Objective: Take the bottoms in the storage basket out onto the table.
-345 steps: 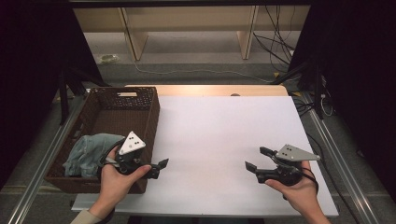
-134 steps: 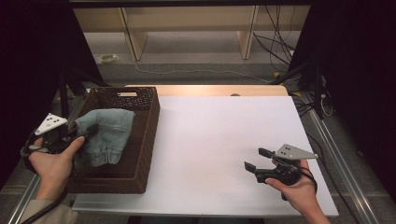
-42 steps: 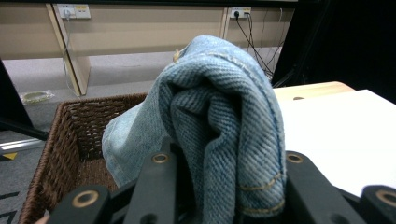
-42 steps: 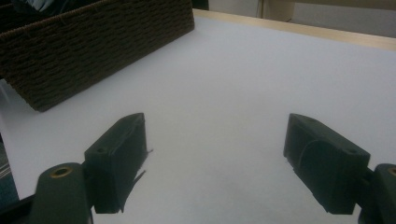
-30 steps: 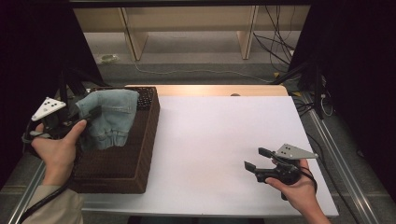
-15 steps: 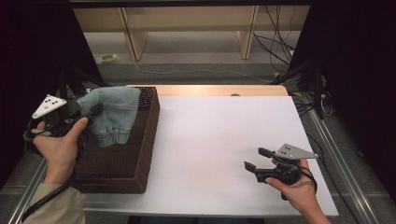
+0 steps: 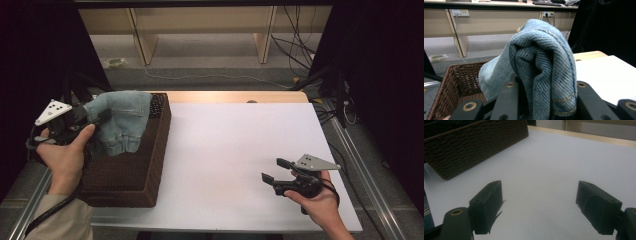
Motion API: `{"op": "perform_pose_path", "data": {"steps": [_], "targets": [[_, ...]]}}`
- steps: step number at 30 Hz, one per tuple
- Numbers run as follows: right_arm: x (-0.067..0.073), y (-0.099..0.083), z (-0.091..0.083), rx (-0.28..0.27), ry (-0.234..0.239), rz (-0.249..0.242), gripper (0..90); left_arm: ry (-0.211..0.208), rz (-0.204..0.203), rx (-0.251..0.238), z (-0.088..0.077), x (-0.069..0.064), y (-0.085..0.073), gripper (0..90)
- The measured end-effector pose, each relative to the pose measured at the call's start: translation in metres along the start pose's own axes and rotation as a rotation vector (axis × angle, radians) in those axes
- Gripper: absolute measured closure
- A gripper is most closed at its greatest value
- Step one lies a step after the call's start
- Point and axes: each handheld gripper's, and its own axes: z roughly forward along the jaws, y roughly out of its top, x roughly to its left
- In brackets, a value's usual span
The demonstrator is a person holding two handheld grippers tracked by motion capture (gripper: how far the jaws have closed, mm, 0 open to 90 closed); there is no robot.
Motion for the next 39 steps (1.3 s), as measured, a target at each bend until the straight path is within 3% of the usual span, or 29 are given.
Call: {"op": "perform_pose_path", "data": {"steps": [39], "targets": [[0.0001,-0.0002,0.0009,0.001,0.001,0.001,22.4,-0.015,0.0,-0.027,0.002,-0.0073,0.0084,70.2]]}}
